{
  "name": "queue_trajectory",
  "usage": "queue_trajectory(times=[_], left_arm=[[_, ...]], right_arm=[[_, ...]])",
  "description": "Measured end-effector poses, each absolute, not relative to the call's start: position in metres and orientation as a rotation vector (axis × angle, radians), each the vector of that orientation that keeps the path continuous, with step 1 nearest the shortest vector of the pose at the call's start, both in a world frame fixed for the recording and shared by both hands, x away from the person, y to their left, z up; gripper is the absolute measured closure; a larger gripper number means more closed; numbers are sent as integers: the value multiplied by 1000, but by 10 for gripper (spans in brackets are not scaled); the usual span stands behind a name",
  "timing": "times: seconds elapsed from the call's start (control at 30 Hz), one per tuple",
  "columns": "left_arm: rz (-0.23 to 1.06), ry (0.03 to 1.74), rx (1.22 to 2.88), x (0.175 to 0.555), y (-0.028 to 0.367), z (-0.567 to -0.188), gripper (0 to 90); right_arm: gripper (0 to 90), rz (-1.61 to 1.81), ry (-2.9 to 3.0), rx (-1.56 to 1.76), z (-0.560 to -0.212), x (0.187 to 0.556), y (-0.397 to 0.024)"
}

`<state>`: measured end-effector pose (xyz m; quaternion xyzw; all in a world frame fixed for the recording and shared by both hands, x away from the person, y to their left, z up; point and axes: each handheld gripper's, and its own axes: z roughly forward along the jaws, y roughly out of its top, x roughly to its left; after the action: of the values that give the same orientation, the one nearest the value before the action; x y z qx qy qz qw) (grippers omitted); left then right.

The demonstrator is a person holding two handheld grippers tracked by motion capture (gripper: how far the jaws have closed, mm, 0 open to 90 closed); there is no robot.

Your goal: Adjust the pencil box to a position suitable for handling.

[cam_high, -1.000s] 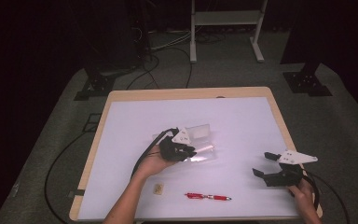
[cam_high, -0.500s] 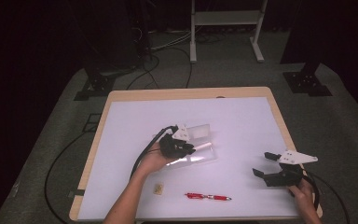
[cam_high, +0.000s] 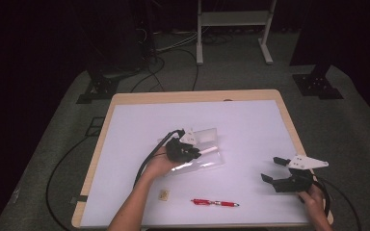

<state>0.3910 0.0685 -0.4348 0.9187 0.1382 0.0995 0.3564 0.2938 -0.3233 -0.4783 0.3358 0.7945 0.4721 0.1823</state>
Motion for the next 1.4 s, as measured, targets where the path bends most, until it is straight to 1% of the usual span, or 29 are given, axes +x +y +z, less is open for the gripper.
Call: queue_trajectory(times=[0.97, 1.4], left_arm=[[204, 384, 2394, 400, 69, -450, 786], [212, 399, 2413, 402, 70, -454, 786]], right_arm=[[138, 1334, 2243, 949, -478, 294, -323], [138, 1336, 2242, 948, -478, 294, -324]])
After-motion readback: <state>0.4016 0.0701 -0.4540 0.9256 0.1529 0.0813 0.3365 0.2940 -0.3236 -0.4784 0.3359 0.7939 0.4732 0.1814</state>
